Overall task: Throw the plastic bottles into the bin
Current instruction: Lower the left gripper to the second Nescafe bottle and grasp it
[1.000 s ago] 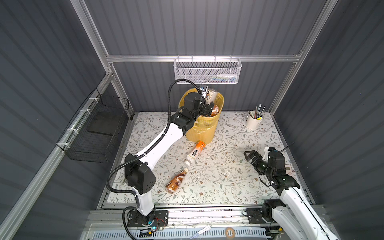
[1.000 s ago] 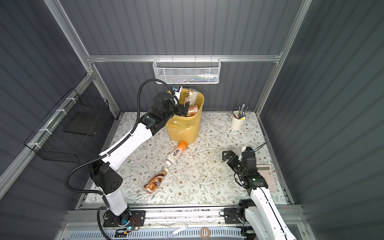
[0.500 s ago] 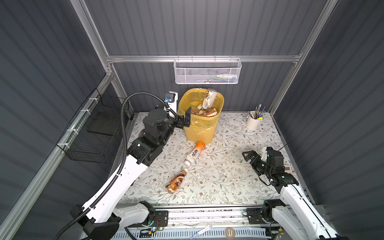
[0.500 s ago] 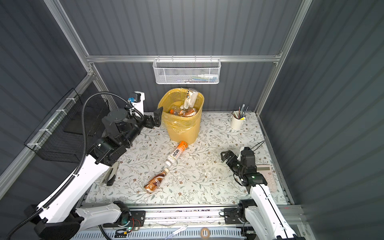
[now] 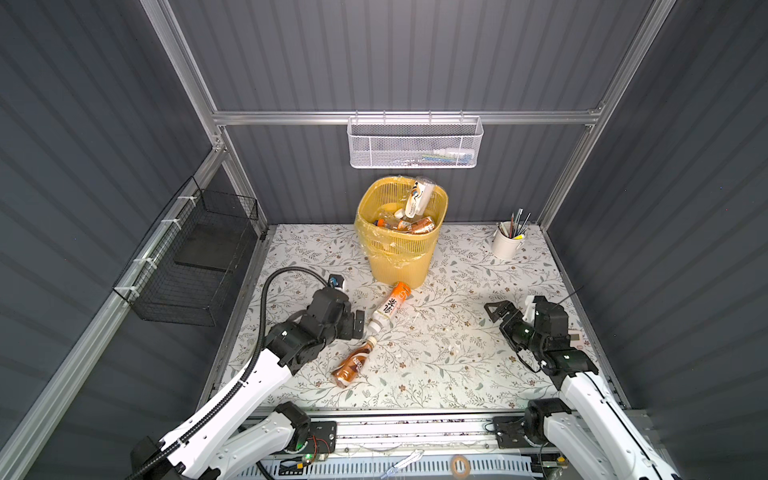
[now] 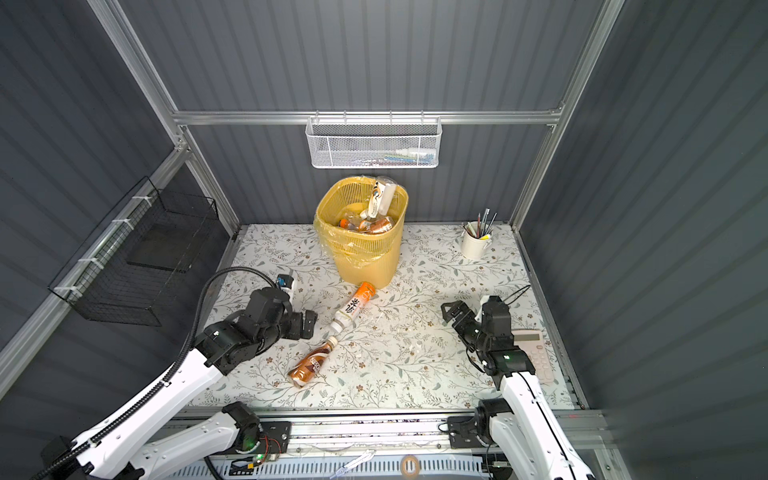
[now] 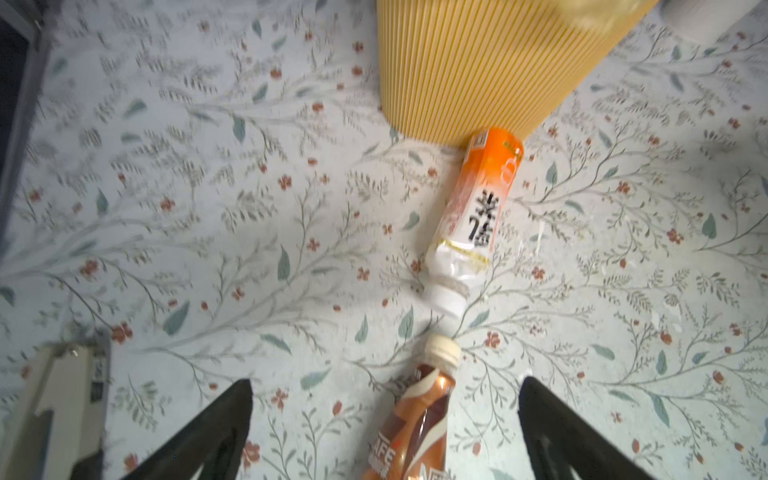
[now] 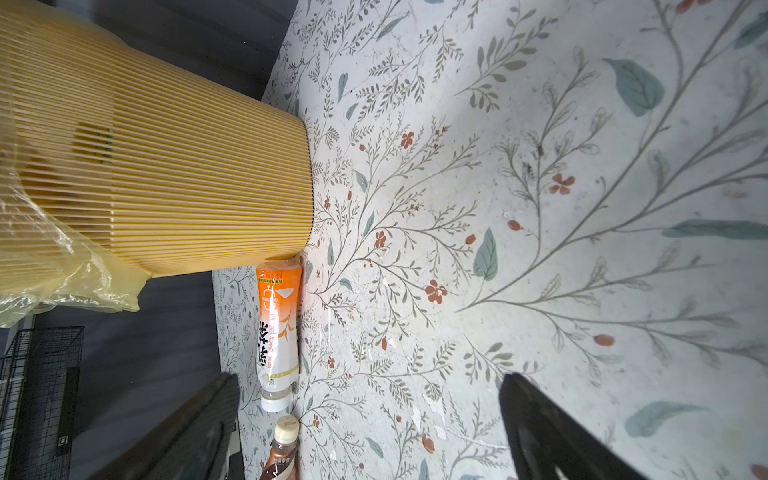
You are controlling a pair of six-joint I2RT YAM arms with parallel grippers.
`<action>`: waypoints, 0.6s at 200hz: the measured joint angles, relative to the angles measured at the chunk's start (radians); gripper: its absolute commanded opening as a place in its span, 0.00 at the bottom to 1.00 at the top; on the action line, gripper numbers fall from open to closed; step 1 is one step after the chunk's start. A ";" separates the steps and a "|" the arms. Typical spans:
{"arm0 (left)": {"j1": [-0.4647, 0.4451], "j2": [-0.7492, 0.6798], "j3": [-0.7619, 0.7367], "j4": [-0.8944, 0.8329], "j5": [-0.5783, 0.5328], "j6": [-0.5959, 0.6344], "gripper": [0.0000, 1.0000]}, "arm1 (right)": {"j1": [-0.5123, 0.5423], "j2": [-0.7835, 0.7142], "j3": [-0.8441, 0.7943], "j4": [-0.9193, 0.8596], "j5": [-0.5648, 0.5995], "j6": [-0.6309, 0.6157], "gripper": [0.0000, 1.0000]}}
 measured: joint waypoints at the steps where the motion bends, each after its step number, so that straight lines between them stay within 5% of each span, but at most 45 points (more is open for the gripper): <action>1: -0.001 0.000 -0.003 -0.001 0.001 -0.002 1.00 | 0.000 0.000 0.000 0.000 0.000 0.001 0.99; 61: -0.210 0.179 -0.073 -0.062 0.034 -0.204 1.00 | 0.031 0.028 -0.012 0.027 0.001 0.035 0.99; 120: -0.256 0.261 -0.086 -0.071 0.006 -0.297 0.99 | 0.042 0.043 -0.029 0.052 0.001 0.043 0.99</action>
